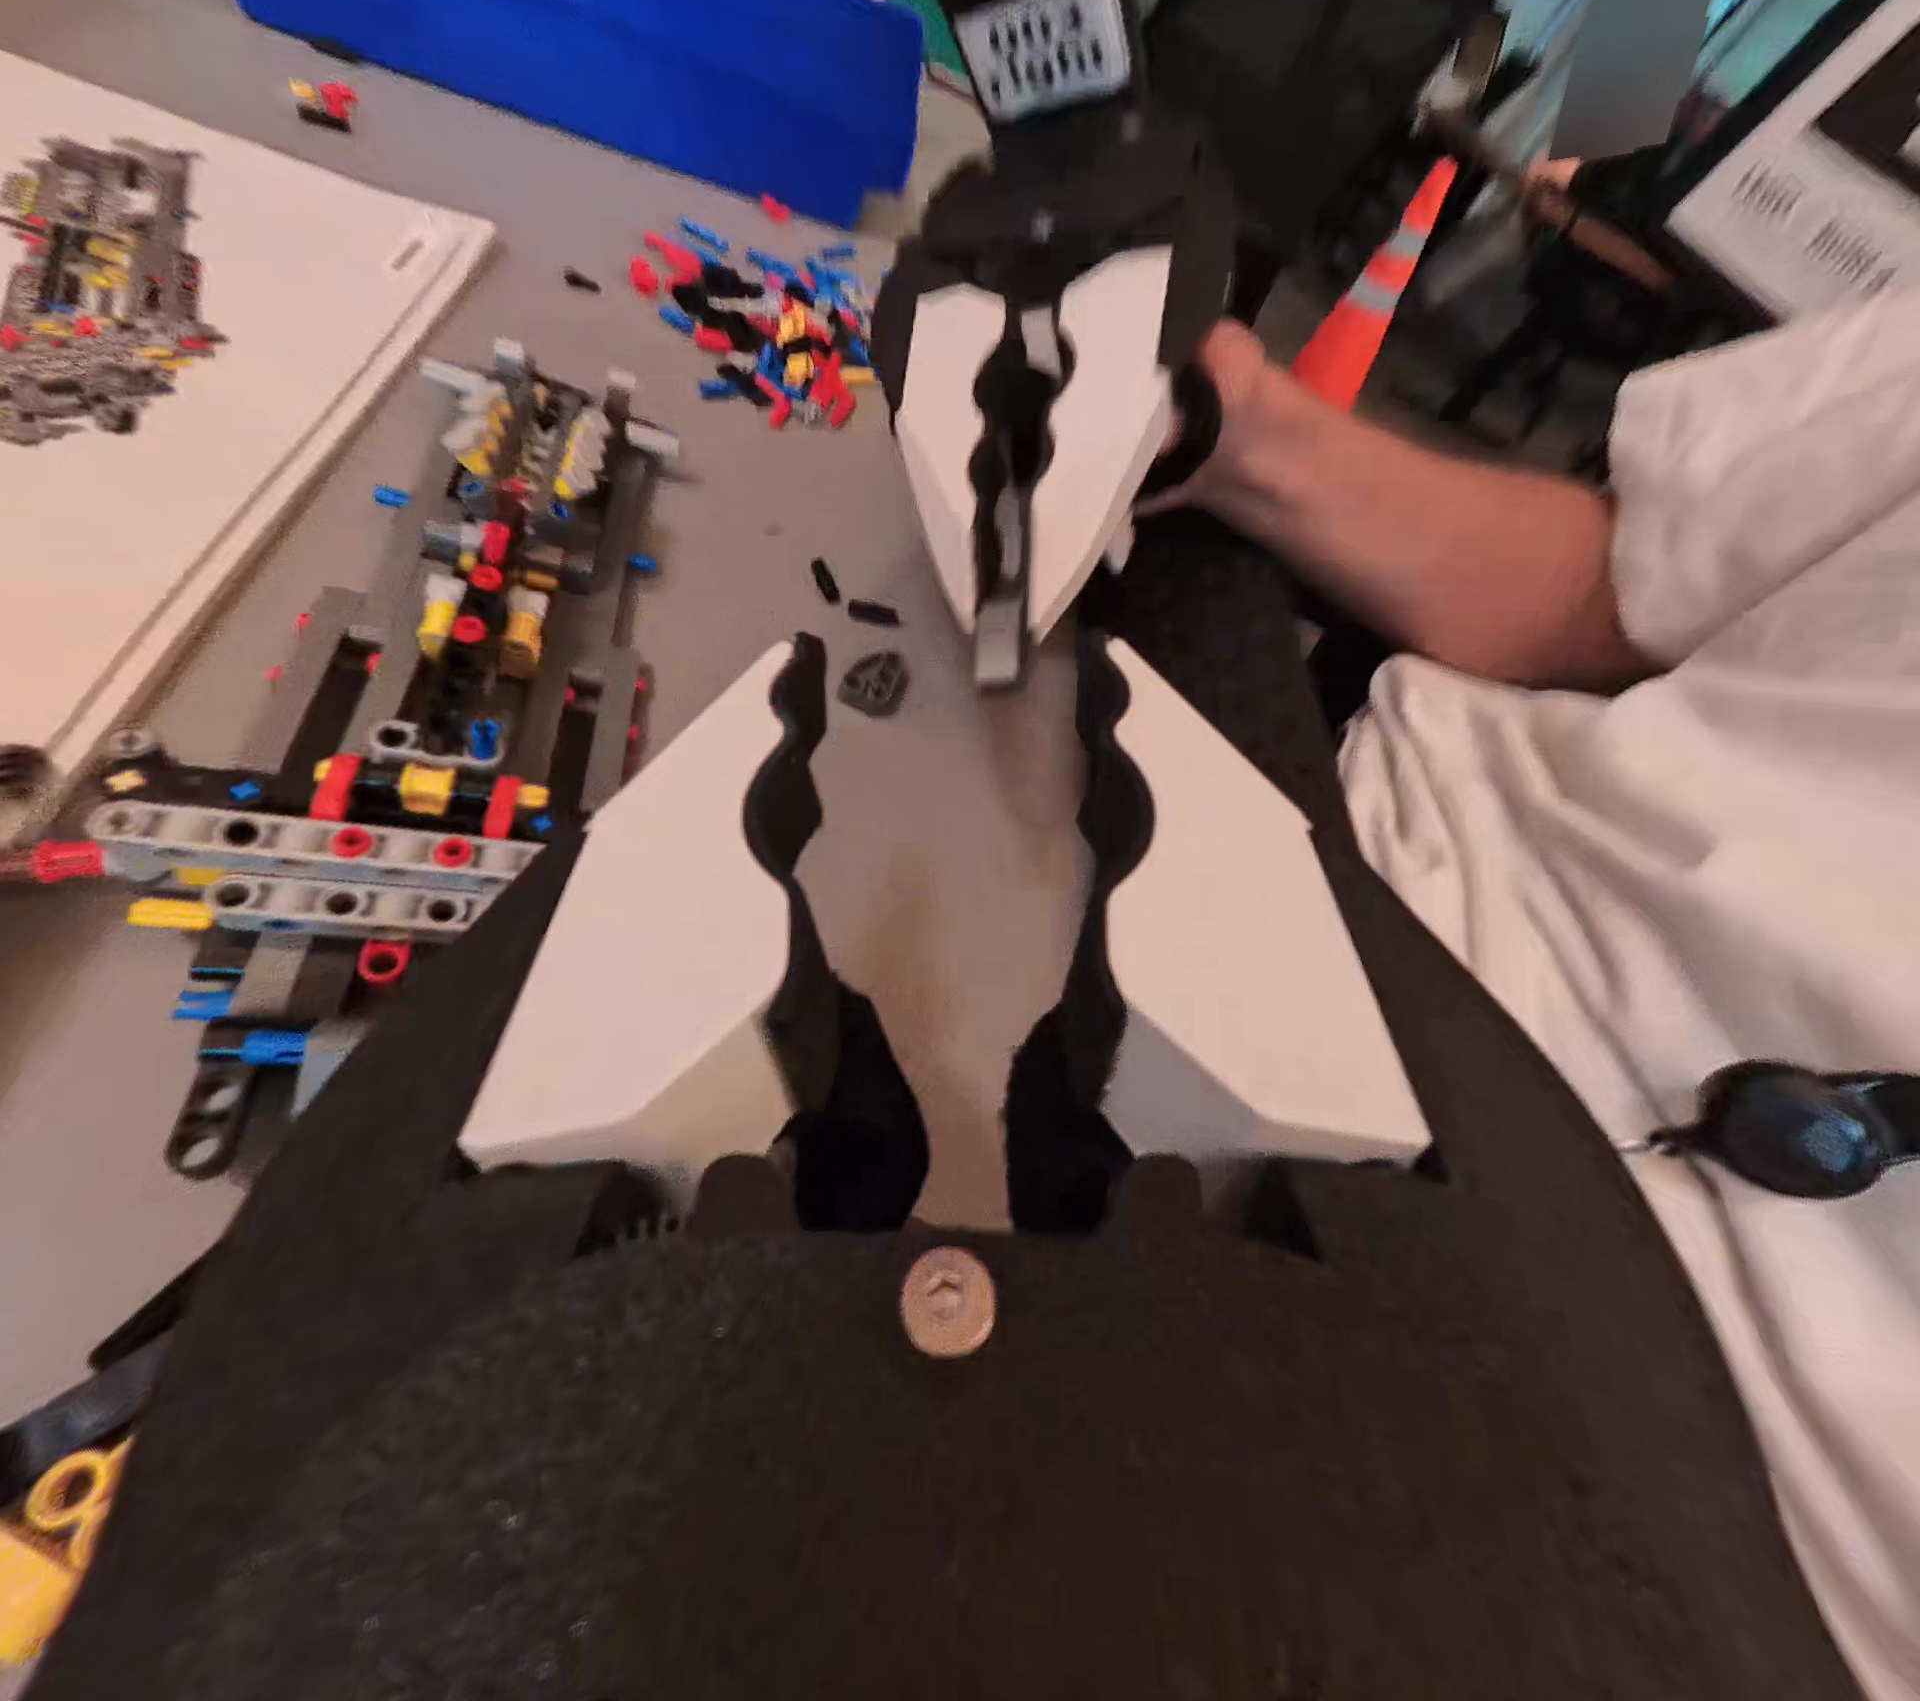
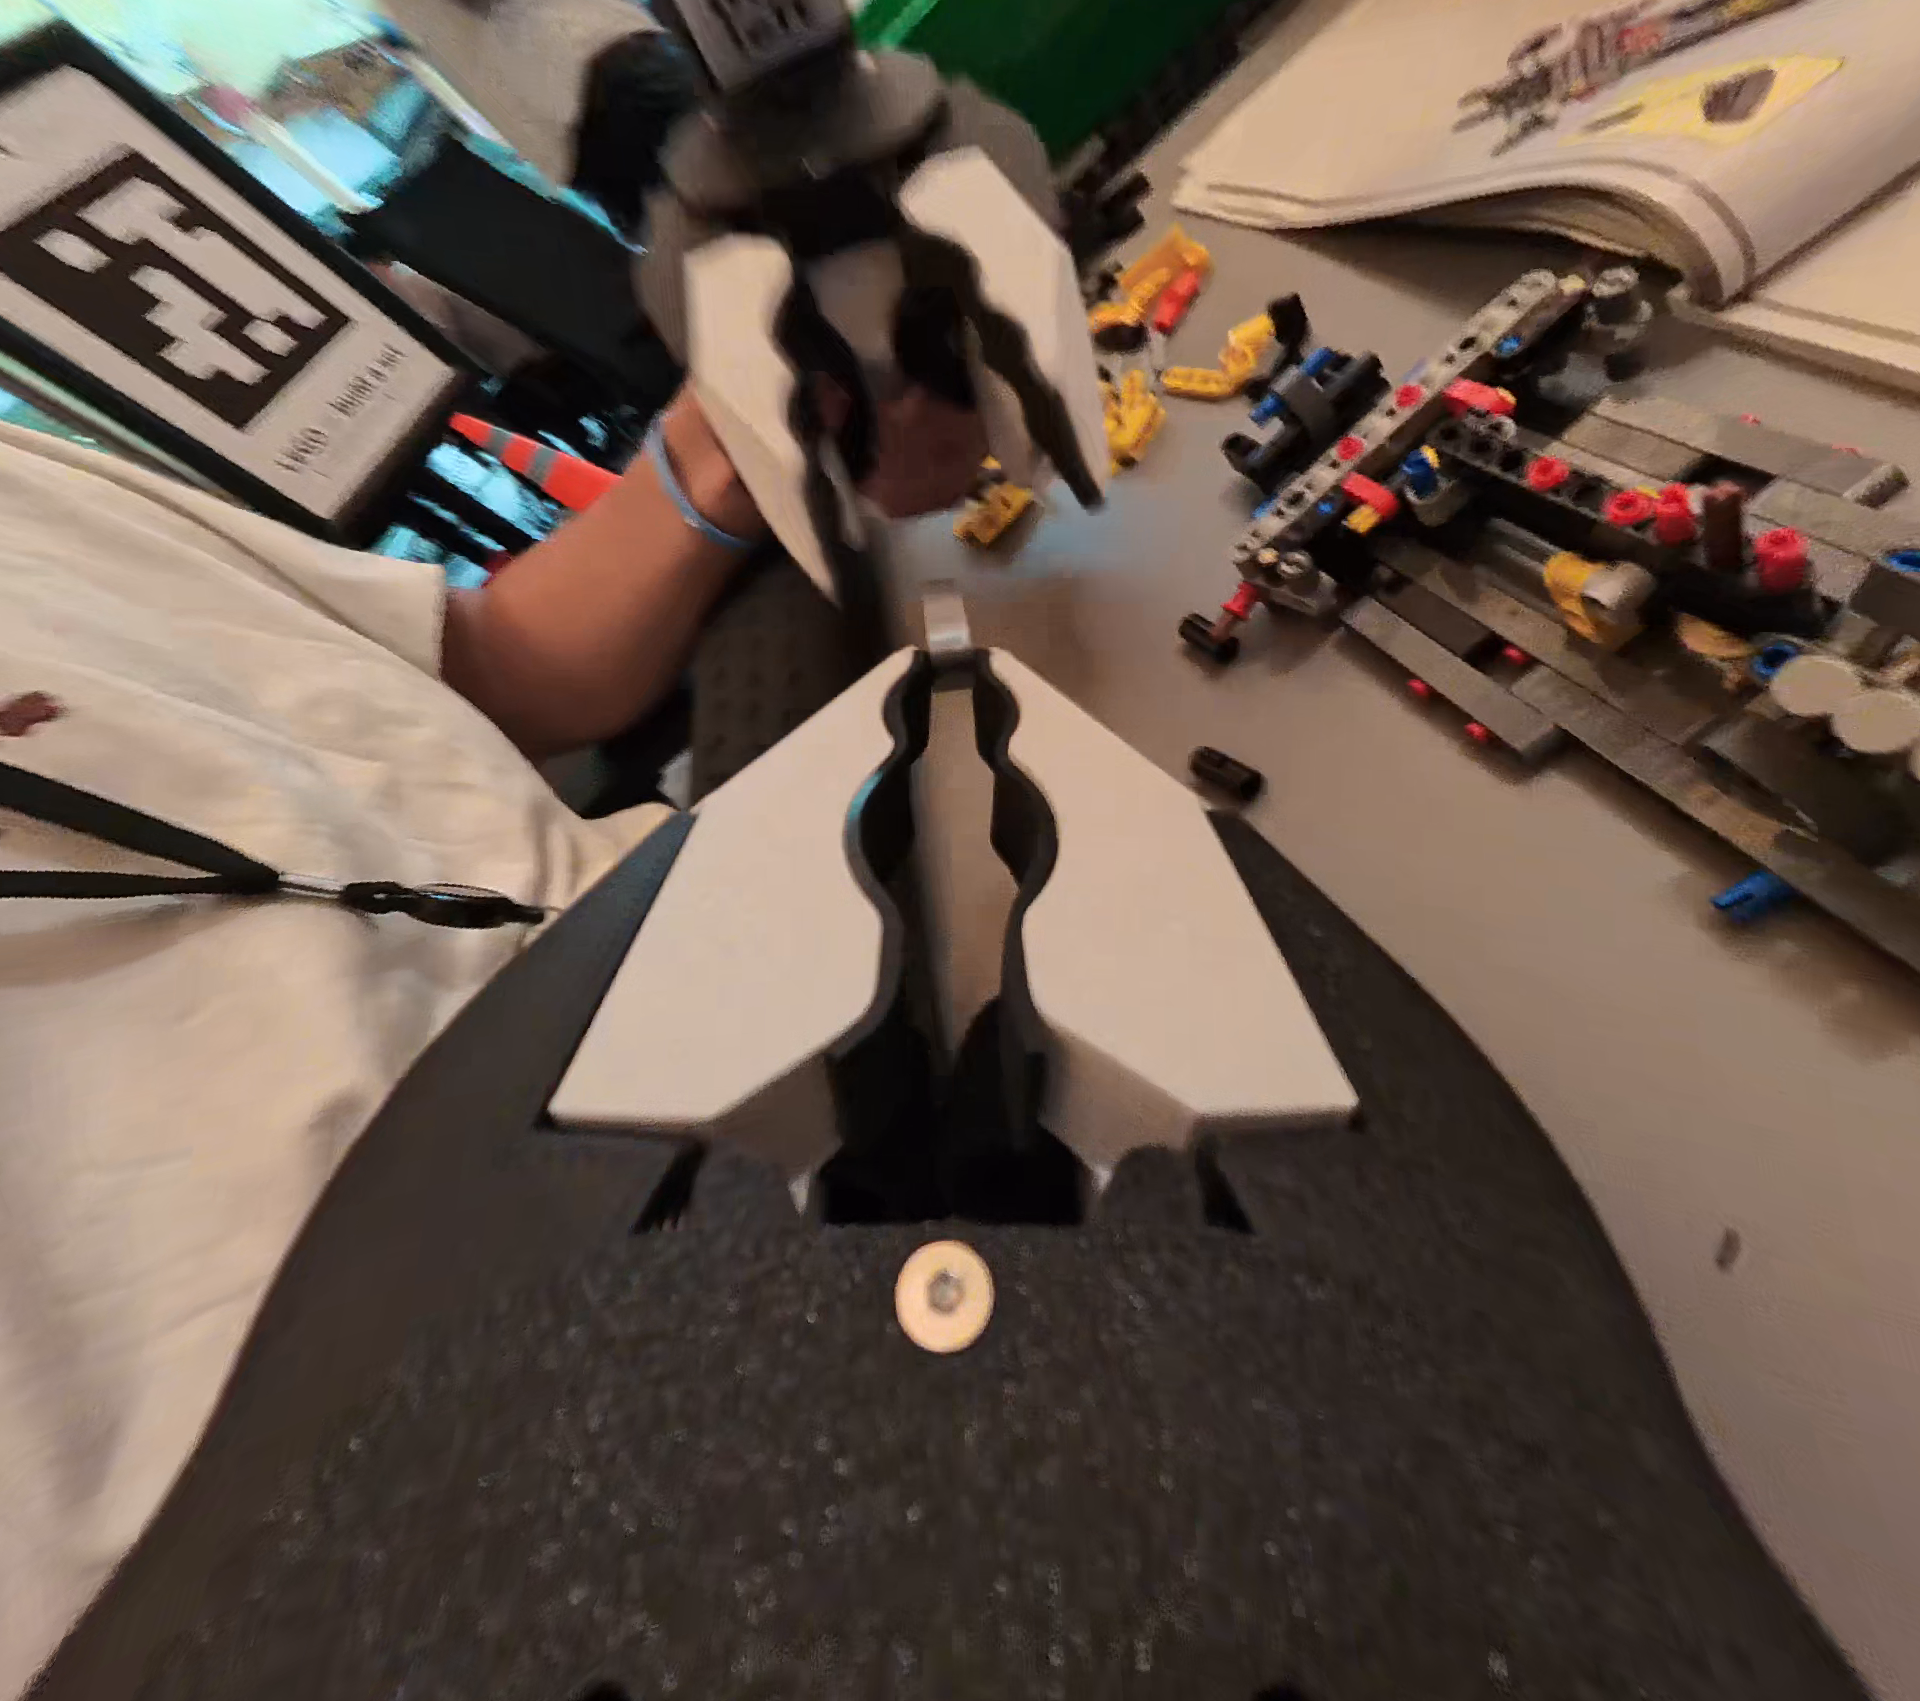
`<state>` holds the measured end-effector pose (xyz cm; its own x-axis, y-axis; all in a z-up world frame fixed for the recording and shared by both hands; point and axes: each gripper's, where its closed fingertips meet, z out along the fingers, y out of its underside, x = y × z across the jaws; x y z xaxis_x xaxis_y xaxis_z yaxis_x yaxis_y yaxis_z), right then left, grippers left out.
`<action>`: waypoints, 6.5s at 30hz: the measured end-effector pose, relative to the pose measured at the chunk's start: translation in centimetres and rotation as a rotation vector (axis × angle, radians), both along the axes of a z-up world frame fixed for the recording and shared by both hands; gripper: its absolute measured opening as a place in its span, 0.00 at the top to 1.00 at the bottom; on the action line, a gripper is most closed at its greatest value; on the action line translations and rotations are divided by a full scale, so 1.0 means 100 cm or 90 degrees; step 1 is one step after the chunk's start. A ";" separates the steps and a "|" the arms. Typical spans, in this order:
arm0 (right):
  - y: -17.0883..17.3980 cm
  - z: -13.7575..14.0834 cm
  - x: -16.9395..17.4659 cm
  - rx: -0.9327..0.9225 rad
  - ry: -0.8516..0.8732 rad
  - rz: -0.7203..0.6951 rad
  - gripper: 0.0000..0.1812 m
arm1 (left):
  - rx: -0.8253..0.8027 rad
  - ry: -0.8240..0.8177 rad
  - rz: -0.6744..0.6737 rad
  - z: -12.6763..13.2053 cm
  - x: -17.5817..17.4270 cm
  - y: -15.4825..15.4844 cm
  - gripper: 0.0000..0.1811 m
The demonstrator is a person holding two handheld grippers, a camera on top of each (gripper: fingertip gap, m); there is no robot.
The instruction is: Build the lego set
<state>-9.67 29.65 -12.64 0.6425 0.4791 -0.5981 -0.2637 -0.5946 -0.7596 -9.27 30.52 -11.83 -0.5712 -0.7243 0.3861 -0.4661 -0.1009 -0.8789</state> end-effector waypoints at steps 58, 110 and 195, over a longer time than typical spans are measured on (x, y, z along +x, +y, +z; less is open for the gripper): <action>-0.048 -0.068 0.075 -0.082 -0.499 -0.150 0.93 | -0.018 -0.111 0.565 0.029 -0.032 0.207 0.96; -0.220 -0.070 0.188 -1.002 -0.643 0.193 0.98 | 0.052 -0.104 0.537 0.024 -0.026 0.195 0.96; 0.069 0.058 0.010 0.442 -0.883 -0.237 0.98 | -0.113 -0.103 0.236 0.036 -0.008 0.088 0.96</action>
<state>-8.69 36.55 -6.87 0.6174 0.0958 0.7808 0.7861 -0.1098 -0.6082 -10.10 39.28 -8.26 -0.3481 -0.8226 0.4496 -0.2274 -0.3911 -0.8918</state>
